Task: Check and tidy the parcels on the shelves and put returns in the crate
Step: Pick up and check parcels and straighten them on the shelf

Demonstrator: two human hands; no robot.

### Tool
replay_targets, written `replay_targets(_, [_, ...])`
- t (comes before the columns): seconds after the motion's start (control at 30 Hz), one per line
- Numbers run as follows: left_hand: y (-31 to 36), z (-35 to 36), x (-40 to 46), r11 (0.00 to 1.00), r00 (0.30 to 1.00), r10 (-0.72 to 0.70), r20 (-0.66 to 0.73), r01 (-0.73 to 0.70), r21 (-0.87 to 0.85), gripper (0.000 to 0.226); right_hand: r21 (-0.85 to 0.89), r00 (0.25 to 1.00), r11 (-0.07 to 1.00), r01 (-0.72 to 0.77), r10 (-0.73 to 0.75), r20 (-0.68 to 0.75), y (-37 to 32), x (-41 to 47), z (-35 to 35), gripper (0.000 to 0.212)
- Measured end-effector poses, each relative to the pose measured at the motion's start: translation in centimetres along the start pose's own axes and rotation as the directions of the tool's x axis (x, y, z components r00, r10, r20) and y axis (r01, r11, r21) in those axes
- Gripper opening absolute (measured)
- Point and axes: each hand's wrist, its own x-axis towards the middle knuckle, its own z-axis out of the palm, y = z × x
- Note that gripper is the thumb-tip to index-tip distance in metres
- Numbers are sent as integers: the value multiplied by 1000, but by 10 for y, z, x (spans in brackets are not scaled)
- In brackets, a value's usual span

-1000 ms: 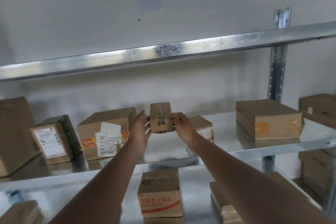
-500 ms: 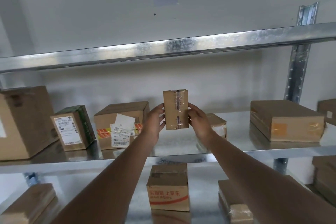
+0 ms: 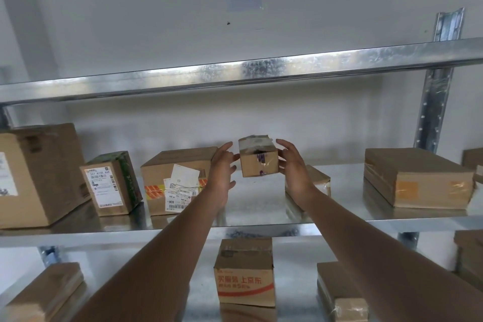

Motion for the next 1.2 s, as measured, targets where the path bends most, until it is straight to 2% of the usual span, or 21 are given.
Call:
replay_targets(0.13, [-1, 0, -1, 1000, 1000, -19, 6, 19, -7, 50, -39, 999, 998, -40, 40, -17, 7, 2, -1, 42])
replay_targets(0.27, [-1, -1, -2, 998, 999, -5, -32, 7, 65, 48, -167, 997, 984, -59, 50, -59, 7, 0, 2, 48])
replay_targets(0.37, [-4, -3, -3, 987, 996, 88, -24, -84, 135, 66, -112, 997, 993, -46, 40, -60, 8, -1, 1, 44])
replay_targets(0.47, [-7, -4, -3, 971, 991, 136, 5, -134, 199, 83, -134, 1000, 991, -21, 21, -6, 6, -7, 1, 55])
replay_targets(0.6, [-7, -5, -1, 972, 990, 143, -6, -139, 190, 88, -161, 1000, 987, 20, -18, 11, 6, -9, -1, 57])
replay_targets(0.7, [-8, -3, 0, 974, 985, 170, -13, -166, 152, 84, -190, 997, 979, 71, -70, 9, 9, -12, 0, 50])
replay_targets(0.8, [-4, 0, -3, 971, 974, 212, -83, -201, 126, 71, -259, 994, 959, 113, -110, 23, 8, -15, 6, 49])
replay_targets(0.93, [6, -16, -11, 974, 965, 219, -143, -225, -23, 48, -262, 989, 954, 143, -132, 60, 1, -16, 37, 49])
replay_targets(1.0, [15, -33, -23, 956, 950, 252, -186, -274, -105, 37, -263, 978, 943, 205, -189, 83, 2, -18, 63, 48])
replay_targets(1.07, [26, -58, -38, 943, 922, 289, -259, -321, -91, 29, -247, 968, 938, 245, -223, 114, 5, -22, 97, 45])
replay_targets(1.2, [45, -126, -61, 955, 869, 279, -408, -297, 20, 34, -178, 954, 948, 262, -226, 198, 19, -41, 174, 42])
